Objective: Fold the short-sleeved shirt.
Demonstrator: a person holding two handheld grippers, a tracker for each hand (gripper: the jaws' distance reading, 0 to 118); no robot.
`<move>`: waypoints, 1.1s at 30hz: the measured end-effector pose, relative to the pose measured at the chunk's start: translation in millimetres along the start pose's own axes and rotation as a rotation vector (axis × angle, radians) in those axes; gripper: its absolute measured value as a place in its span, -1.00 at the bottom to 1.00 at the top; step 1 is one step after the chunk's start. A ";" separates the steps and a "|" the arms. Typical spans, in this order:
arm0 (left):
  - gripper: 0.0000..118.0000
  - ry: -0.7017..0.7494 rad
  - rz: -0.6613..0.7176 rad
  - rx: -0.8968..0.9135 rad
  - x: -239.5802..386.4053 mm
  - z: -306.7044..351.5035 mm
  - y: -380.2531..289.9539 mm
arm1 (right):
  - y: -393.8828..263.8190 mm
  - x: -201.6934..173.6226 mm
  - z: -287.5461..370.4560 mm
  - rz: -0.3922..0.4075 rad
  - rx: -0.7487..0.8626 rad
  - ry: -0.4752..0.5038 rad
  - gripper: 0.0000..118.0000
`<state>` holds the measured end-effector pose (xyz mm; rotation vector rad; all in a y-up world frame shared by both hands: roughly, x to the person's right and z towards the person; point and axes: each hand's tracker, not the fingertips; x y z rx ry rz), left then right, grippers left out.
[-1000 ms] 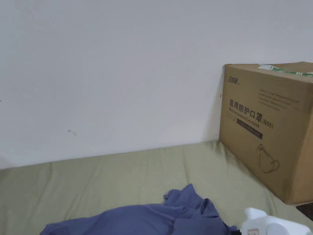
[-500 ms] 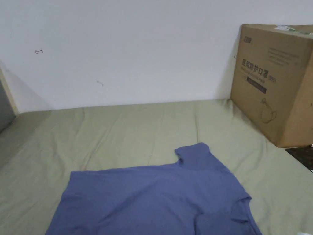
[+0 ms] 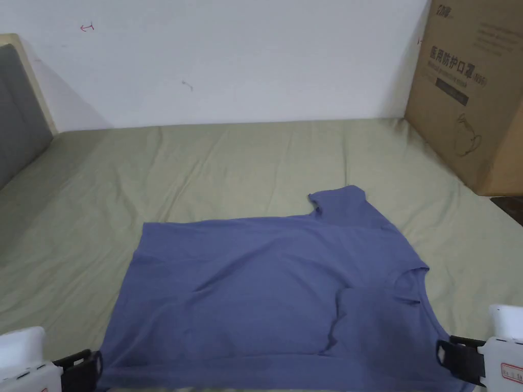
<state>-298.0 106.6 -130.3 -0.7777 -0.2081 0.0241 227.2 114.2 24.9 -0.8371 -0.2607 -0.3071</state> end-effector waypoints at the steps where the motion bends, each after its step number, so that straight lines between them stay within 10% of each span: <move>1: -0.62 0.004 -0.009 -0.009 0.7 -0.6 -3.8 | -4.1 -3.7 -2.6 -0.018 -0.003 -0.005 -0.94; 2: -0.94 0.025 -0.007 -0.016 0.6 -1.8 -8.3 | -9.8 -6.2 -6.4 -0.033 -0.014 0.000 -0.99; 8: -0.95 0.002 0.030 -0.061 -16.8 -6.5 -24.7 | -29.0 -0.3 -18.2 -0.094 -0.075 0.040 -1.00; 9: -0.76 0.001 0.025 -0.057 -19.1 -7.4 -22.2 | -29.6 0.7 -16.9 -0.092 -0.073 0.039 -1.00; 11: 0.43 0.008 0.012 -0.051 -21.8 -14.3 -16.3 | -29.4 1.4 -16.1 -0.080 -0.074 0.042 -1.00; 13: 0.86 0.016 0.016 -0.076 -25.9 -26.2 -9.0 | -29.2 4.4 -16.1 -0.068 -0.082 0.035 -1.00; 16: 0.68 -0.031 0.046 -0.106 -26.9 -48.0 -5.6 | -30.3 10.7 -16.2 -0.076 -0.085 0.023 -1.00; 17: 0.36 -0.062 0.057 -0.139 -29.6 -59.5 -6.1 | -31.0 15.0 -17.2 -0.096 -0.086 0.026 -1.00; 19: -0.95 -0.056 0.091 -0.211 -30.6 -78.0 -10.3 | -31.4 20.4 -19.0 -0.123 -0.099 0.038 -1.00; 26: -0.96 -0.029 0.047 -0.154 -15.1 -46.1 -5.7 | -27.2 33.3 -12.8 -0.128 -0.067 0.046 -0.93; 29: -0.96 -0.018 0.017 -0.168 -11.2 -45.2 -15.3 | -14.6 32.1 -17.6 -0.079 -0.066 -0.021 0.35; 33: -0.96 -0.017 0.039 -0.174 -12.2 -44.6 -19.6 | -5.4 40.7 -42.3 -0.059 -0.108 -0.037 0.45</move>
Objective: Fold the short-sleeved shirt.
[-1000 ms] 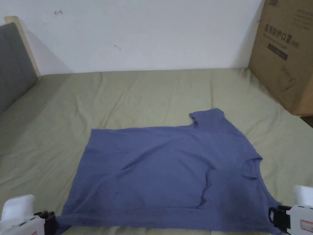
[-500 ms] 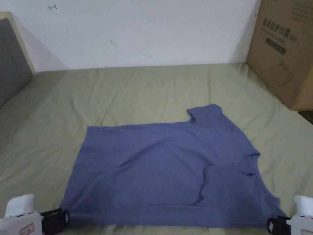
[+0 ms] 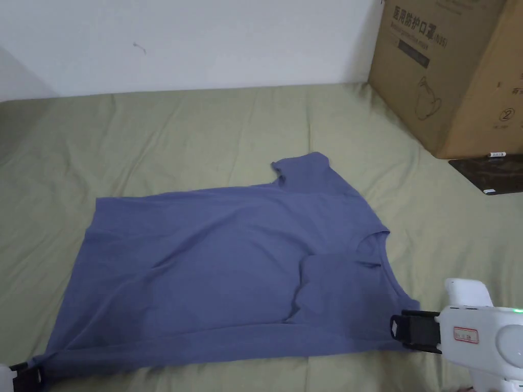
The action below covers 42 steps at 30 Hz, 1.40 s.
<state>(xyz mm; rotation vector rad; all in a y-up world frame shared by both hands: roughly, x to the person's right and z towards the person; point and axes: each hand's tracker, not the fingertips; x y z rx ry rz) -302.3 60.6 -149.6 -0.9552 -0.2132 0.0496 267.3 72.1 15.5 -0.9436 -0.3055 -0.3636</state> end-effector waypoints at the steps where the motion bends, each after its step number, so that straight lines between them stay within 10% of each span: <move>1: -0.96 -0.006 0.007 0.004 -1.5 -1.1 2.9 | -1.2 2.5 -5.9 -0.012 -0.041 0.019 0.31; 3: -0.96 -0.008 0.020 0.004 -2.5 1.0 3.4 | -5.2 1.1 -10.4 0.002 -0.042 -0.003 -1.00; 30: -0.94 0.119 -0.028 -0.006 6.7 -72.6 153.4 | 144.6 16.5 -53.0 -0.185 0.041 0.012 -1.00; 33: -0.37 0.144 0.012 -0.075 4.2 -92.7 160.1 | 151.8 11.3 -76.1 -0.199 -0.004 -0.006 -1.00; 35: 0.32 0.090 0.024 -0.056 2.4 -88.9 155.0 | 151.8 7.6 -81.1 -0.155 -0.017 -0.008 -0.64; 37: 0.80 0.086 0.013 -0.034 5.9 -80.3 148.6 | 149.5 2.6 -81.9 -0.133 -0.023 -0.059 0.71; 42: 0.72 0.027 -0.026 0.004 4.4 -40.9 133.0 | 133.3 -10.3 -44.9 -0.054 0.070 0.010 0.52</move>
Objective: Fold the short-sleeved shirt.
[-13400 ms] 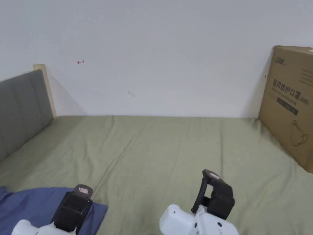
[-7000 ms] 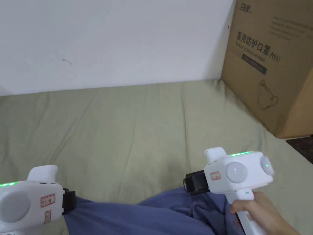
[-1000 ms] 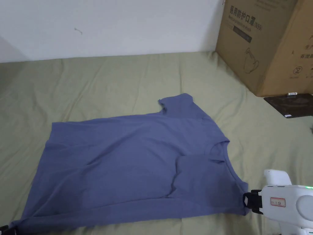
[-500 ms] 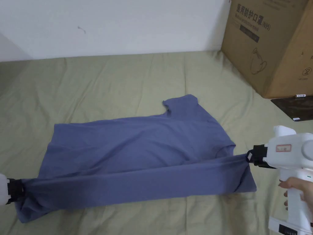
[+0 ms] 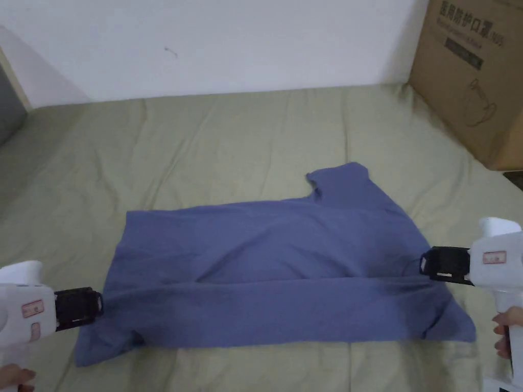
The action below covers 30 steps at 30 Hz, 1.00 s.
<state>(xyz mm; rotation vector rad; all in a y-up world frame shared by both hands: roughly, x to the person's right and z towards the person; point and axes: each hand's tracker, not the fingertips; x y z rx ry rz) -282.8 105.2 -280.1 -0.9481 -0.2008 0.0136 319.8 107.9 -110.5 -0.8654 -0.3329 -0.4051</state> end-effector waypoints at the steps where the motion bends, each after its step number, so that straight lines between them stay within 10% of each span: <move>1: 0.36 -0.051 0.012 0.011 -0.6 10.1 -6.4 | -7.6 -2.5 11.1 0.023 0.028 0.028 -0.05; 3: -0.81 -0.078 0.031 0.016 2.2 22.9 -23.2 | -23.1 -11.6 24.7 0.045 0.048 -0.011 -0.97; 4: -0.97 -0.072 0.029 0.014 4.0 23.5 -32.0 | -29.9 -14.1 26.5 0.041 0.041 -0.018 -0.97; 9: -0.88 -0.079 0.070 0.016 -0.6 9.8 -70.4 | -60.0 -21.2 29.7 0.022 -0.007 0.057 -1.00; 11: 0.01 -0.070 0.103 0.007 -4.4 -2.1 -66.9 | -68.3 -21.9 27.3 0.021 -0.019 0.065 -1.00; 13: 0.39 -0.095 0.144 -0.033 -7.9 -20.9 -63.4 | -73.4 -22.8 24.8 0.014 -0.042 0.075 -1.00; 17: 0.20 -0.022 0.098 -0.156 0.5 -61.4 -59.6 | -84.4 -20.0 25.0 -0.006 -0.048 0.075 -1.00; 20: -0.38 0.022 0.040 -0.113 2.0 -55.8 -55.5 | -89.3 -13.1 24.0 -0.046 -0.083 0.054 -0.89; 21: -0.85 0.029 0.029 -0.104 0.3 -52.6 -52.7 | -90.2 -8.3 22.2 -0.053 -0.096 0.041 -0.58; 23: -0.94 -0.015 0.043 -0.110 0.4 -34.0 -47.4 | -87.9 -1.4 13.9 -0.044 -0.130 0.025 0.45; 28: -0.94 -0.024 0.038 -0.101 4.3 -22.5 -45.7 | -71.0 21.4 -10.6 -0.194 -0.080 0.046 0.45; 30: -0.94 -0.029 0.047 -0.092 4.3 -21.2 -44.8 | -72.0 24.7 -32.3 -0.263 -0.123 0.075 -0.15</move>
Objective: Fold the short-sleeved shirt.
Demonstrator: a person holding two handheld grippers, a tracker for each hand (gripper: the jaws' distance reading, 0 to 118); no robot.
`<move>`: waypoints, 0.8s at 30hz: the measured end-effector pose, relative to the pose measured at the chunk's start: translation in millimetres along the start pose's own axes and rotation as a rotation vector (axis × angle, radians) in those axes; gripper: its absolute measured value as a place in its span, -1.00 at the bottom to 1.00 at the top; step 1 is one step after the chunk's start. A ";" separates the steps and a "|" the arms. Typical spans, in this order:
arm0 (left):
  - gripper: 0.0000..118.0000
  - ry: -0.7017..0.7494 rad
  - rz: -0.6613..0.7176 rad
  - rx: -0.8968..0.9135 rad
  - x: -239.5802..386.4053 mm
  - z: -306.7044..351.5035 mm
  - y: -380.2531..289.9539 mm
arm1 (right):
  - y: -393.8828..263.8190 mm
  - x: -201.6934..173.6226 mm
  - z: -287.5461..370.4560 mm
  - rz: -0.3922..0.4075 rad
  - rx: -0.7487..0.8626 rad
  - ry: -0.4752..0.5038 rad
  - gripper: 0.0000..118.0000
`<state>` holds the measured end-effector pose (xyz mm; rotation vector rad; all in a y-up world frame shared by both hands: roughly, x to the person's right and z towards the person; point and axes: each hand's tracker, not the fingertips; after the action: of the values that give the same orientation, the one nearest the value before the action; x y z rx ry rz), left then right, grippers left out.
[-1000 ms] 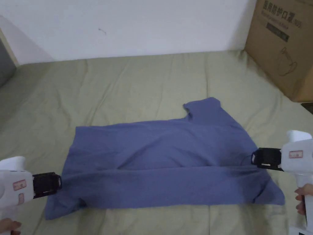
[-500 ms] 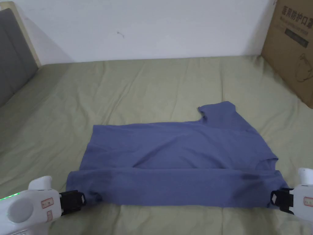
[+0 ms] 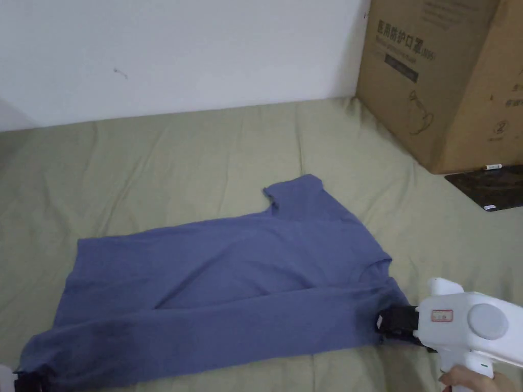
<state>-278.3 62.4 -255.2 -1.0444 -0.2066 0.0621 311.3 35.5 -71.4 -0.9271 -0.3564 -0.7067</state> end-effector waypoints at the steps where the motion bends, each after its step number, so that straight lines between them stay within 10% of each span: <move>1: -0.94 0.005 -0.003 0.000 4.0 3.1 2.2 | -0.7 0.3 -10.3 -0.016 -0.034 -0.044 -0.79; 6: -0.94 0.005 -0.026 0.007 5.9 16.0 5.6 | 2.2 -2.3 -1.6 0.105 0.000 -0.051 -0.87; 21: -0.92 0.002 -0.087 0.004 -25.7 60.0 -69.5 | -66.7 32.4 72.6 0.147 -0.025 -0.007 -0.86; 22: -0.76 0.015 -0.097 -0.015 -21.6 55.1 -74.1 | -71.8 34.0 68.5 0.151 -0.019 -0.001 -0.70; 24: -0.03 0.047 -0.090 -0.052 -20.4 49.4 -75.8 | -74.6 31.7 65.6 0.135 -0.031 -0.077 0.26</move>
<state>-311.7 63.3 -168.7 -1.0862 -0.2136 -0.0493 283.7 47.1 28.5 -0.9999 -0.3476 -0.5551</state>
